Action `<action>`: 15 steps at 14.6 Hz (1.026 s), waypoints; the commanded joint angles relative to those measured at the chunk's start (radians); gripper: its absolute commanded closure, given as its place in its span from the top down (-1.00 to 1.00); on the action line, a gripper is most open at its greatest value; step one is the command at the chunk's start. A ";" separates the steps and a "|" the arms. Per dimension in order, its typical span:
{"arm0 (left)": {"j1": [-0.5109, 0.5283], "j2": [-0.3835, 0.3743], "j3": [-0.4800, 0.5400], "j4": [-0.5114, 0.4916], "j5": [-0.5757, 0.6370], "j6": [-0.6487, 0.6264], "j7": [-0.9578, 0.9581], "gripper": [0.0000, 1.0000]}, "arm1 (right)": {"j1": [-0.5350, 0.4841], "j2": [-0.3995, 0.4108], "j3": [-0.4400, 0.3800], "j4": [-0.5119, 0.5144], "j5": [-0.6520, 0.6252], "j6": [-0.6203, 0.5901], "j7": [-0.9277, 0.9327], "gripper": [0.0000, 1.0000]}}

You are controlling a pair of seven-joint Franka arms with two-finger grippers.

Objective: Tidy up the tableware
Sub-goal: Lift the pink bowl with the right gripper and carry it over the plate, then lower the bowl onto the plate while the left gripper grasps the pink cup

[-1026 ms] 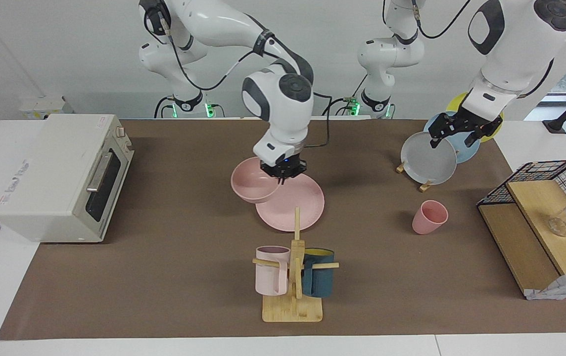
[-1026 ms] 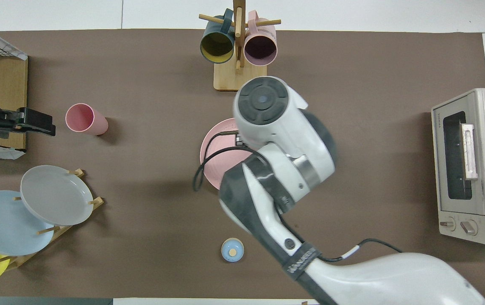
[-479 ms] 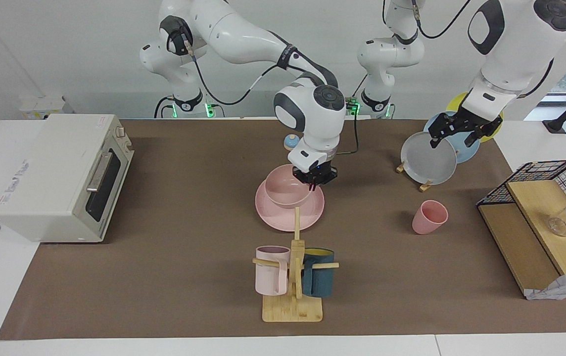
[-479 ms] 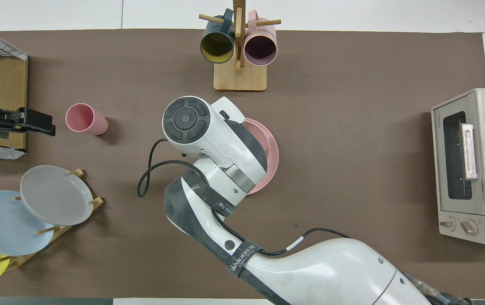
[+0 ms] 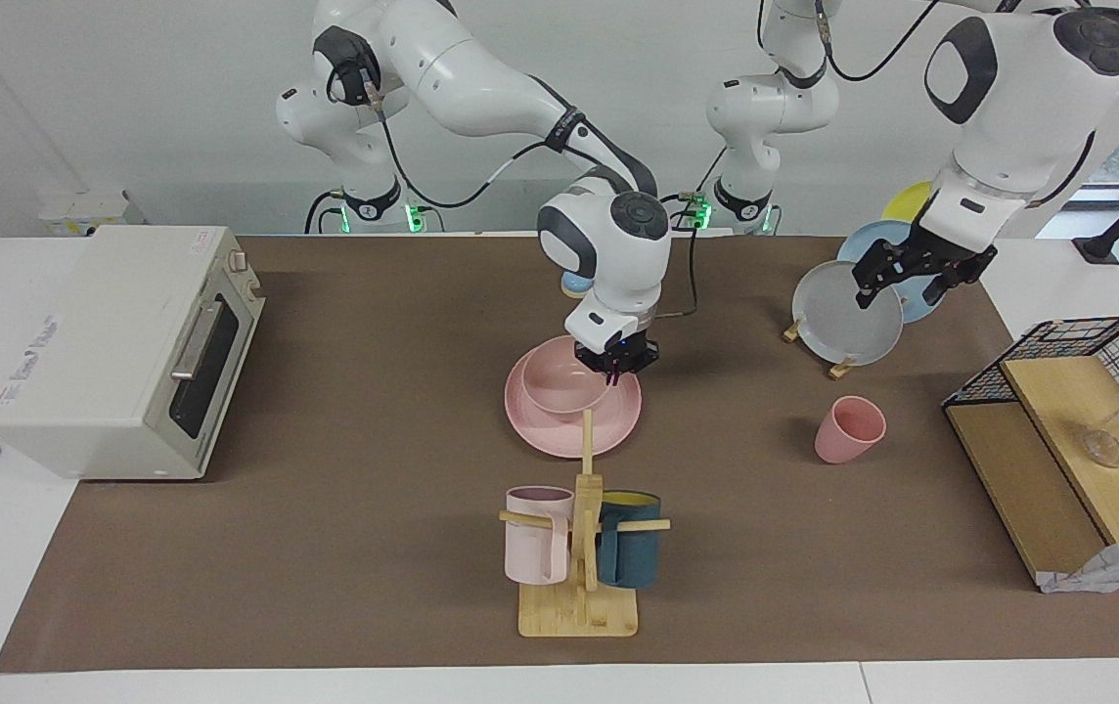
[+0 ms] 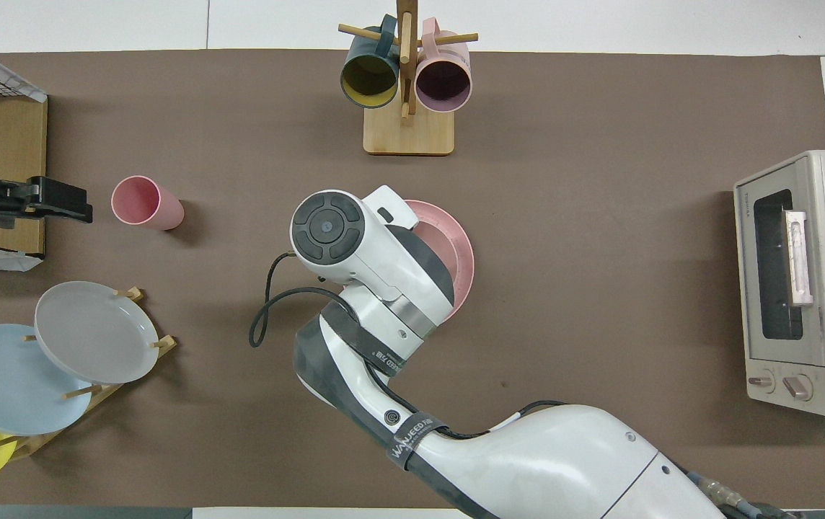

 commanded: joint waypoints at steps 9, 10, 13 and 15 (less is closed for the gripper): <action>-0.023 0.355 -0.006 0.101 -0.003 0.231 -0.046 1.00 | -0.140 -0.125 -0.035 0.123 0.043 -0.214 -0.145 1.00; -0.022 0.355 -0.006 0.091 -0.004 0.245 -0.073 1.00 | -0.176 -0.160 -0.038 0.117 0.043 -0.254 -0.217 1.00; -0.032 0.354 -0.008 0.089 -0.006 0.215 -0.101 1.00 | -0.291 -0.245 -0.038 0.115 0.043 -0.406 -0.392 1.00; -0.042 0.354 -0.006 0.079 -0.004 0.224 -0.129 1.00 | -0.385 -0.297 -0.040 0.114 0.043 -0.503 -0.550 1.00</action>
